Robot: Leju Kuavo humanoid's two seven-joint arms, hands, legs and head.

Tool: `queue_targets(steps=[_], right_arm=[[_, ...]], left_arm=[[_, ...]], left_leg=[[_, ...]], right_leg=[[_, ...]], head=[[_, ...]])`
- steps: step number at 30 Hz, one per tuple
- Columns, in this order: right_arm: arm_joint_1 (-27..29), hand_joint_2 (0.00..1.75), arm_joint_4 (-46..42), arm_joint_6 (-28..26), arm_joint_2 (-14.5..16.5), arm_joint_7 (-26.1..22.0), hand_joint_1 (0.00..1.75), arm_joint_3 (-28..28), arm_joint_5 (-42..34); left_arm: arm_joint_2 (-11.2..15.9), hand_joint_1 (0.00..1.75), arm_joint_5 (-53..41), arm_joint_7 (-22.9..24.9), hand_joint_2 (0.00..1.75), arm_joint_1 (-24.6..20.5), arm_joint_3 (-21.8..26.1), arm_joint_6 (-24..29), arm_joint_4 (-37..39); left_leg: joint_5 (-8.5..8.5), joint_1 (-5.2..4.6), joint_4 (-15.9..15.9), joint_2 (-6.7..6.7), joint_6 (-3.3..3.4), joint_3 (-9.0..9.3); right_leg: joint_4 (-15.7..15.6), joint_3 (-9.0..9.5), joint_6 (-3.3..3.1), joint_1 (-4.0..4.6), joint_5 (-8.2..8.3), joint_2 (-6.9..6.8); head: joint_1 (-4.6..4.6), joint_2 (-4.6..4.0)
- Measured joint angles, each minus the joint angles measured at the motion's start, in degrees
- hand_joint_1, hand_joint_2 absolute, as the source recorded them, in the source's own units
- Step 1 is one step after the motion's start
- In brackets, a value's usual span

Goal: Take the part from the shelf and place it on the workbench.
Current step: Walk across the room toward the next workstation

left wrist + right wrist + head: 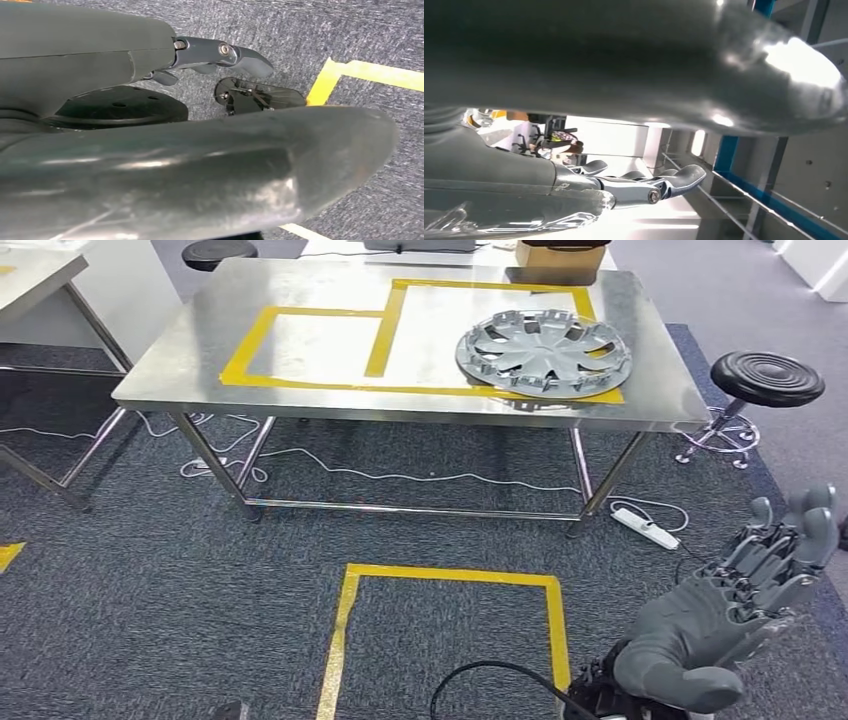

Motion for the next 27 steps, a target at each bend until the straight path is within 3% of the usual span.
queue_targets(steps=[2,3,7,9,11,12,13,14,16,17,19,22,24,26,27], right_arm=[[0.05,0.00,0.13,0.18,0.04,0.73,0.00,-0.11,-0.34],[0.27,0.00,0.37,0.77,0.14,1.75,0.00,-0.45,-1.19],[1.70,0.00,6.19,9.16,1.98,7.65,0.00,-7.20,-10.24],[1.83,0.00,11.84,14.25,3.23,8.33,0.00,-13.70,-12.93],[1.01,0.00,19.43,19.02,3.87,9.19,0.00,-21.19,-14.97],[0.18,0.00,24.48,21.62,4.08,9.20,0.00,-25.54,-15.62],[-0.96,0.00,30.20,24.12,4.22,8.42,0.00,-30.23,-15.56],[-2.20,0.00,36.02,26.08,4.31,7.12,0.00,-34.89,-14.73],[-5.03,0.00,48.59,28.05,4.30,4.51,0.00,-44.48,-11.69],[-6.35,0.00,54.63,28.28,4.14,3.78,0.00,-48.72,-10.04],[-8.32,0.00,65.87,28.05,3.52,3.19,0.00,-56.08,-7.07],[-9.44,0.00,77.47,27.37,2.66,3.06,0.00,-63.75,-5.08],[-10.23,0.00,82.58,27.00,2.29,2.96,0.00,-67.21,-4.34],[-10.99,0.00,86.44,26.88,2.07,2.98,0.00,-69.93,-3.56],[-11.20,0.00,87.91,26.88,2.00,3.01,0.00,-71.10,-3.26]], left_arm=[[-0.03,0.00,0.04,-0.03,0.00,-0.02,0.01,-0.01,0.00],[-0.04,0.00,0.11,-0.07,0.00,-0.02,0.03,-0.02,0.00],[-0.25,0.00,0.61,-0.42,0.00,-0.07,0.35,0.02,-0.03],[-0.34,0.00,0.26,-0.50,0.00,-0.10,0.60,0.01,-0.04],[-0.31,0.00,-0.60,-0.50,0.00,-0.03,0.87,-0.26,-0.04],[-0.26,0.00,-1.10,-0.49,0.00,0.03,0.98,-0.48,-0.04],[-0.21,0.00,-1.62,-0.46,0.00,0.06,1.04,-0.69,-0.04],[-0.16,0.00,-2.10,-0.44,0.00,0.06,1.06,-0.85,-0.05],[-0.11,0.00,-3.02,-0.41,0.00,0.00,1.07,-1.11,-0.06],[-0.11,0.00,-3.45,-0.40,0.00,-0.05,1.07,-1.25,-0.07],[-0.15,0.00,-4.18,-0.36,0.00,-0.07,1.07,-1.55,-0.07],[-0.18,0.00,-4.68,-0.31,0.00,0.00,1.08,-1.73,-0.07],[-0.19,0.00,-4.85,-0.31,0.00,-0.07,1.09,-1.74,-0.07],[-0.19,0.00,-5.05,-0.31,0.00,-0.10,1.11,-1.75,-0.08],[-0.19,0.00,-5.13,-0.31,0.00,-0.09,1.14,-1.75,-0.08]], left_leg=[[-0.08,-0.21,0.17,-0.05,-0.38,0.00],[-0.04,-0.28,0.18,-0.05,-0.64,-0.07],[-0.71,-0.13,0.95,-0.02,-1.90,-0.61],[-3.71,-0.05,6.02,0.01,-2.45,-3.05],[-6.89,0.02,13.53,0.03,-2.69,-6.79],[-7.20,0.02,15.64,0.03,-2.71,-7.91],[-6.37,0.02,15.63,0.04,-2.67,-8.00],[-4.70,0.03,13.64,0.04,-2.59,-7.10],[-0.97,0.02,6.11,0.02,-2.40,-3.35],[-0.04,0.02,3.04,-0.02,-2.18,-1.86],[0.13,-0.08,0.29,-0.12,-1.61,-0.64],[0.26,0.04,0.00,-0.13,-0.47,-0.64],[0.33,0.19,-0.09,0.04,0.07,-0.60],[0.28,0.15,-0.08,0.21,0.28,-0.60],[0.26,0.13,-0.08,0.21,0.31,-0.58]], right_leg=[[-6.82,3.51,-0.36,0.05,2.22,0.00],[-8.11,4.11,-0.54,0.12,2.39,0.05],[-8.80,4.13,-1.72,0.08,2.71,0.11],[-8.99,3.99,-2.17,-0.12,2.95,-0.14],[-8.98,3.70,-2.31,-0.14,3.06,-0.35],[-8.97,3.62,-2.31,-0.14,3.09,-0.41],[-8.97,3.59,-2.27,-0.15,3.13,-0.44],[-8.96,3.60,-2.19,-0.17,3.16,-0.46],[-8.87,3.58,-1.80,-0.11,3.15,-0.46],[-8.78,3.47,-1.52,-0.02,3.14,-0.44],[-8.78,3.29,-0.92,0.17,3.19,-0.41],[-8.16,2.99,-0.03,0.00,2.56,-0.42],[-3.23,0.66,0.49,-0.07,-0.35,-0.37],[4.97,-3.14,0.78,-0.10,-3.95,-0.37],[7.66,-4.41,0.85,-0.11,-4.64,-0.37]], head=[[-0.03,0.00],[-0.06,0.00],[-0.22,0.00],[-0.52,0.00],[-0.66,0.00],[-0.68,0.00],[-0.67,0.00],[-0.67,0.00],[-0.69,0.00],[-0.71,0.01],[-0.73,0.01],[-0.57,0.00],[-0.22,0.00],[0.06,0.00],[0.09,0.00]])
